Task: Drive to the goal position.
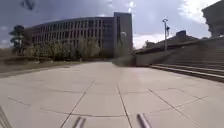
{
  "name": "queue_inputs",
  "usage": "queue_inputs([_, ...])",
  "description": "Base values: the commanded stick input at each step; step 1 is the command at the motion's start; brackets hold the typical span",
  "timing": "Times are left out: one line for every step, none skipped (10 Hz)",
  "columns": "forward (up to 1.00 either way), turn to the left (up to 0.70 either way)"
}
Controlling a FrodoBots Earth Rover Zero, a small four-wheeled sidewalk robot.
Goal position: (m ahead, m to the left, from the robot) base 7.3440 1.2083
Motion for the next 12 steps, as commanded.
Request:
queue_inputs([0.7,0.0])
queue_inputs([0.7,0.0])
queue_inputs([0.7,0.0])
queue_inputs([0.7,0.0])
queue_inputs([0.7,0.0])
queue_inputs([0.7,0.0])
queue_inputs([0.7,0.0])
queue_inputs([0.7,0.0])
queue_inputs([0.7,0.0])
queue_inputs([0.7,0.0])
queue_inputs([0.7,0.0])
queue_inputs([0.7,0.0])
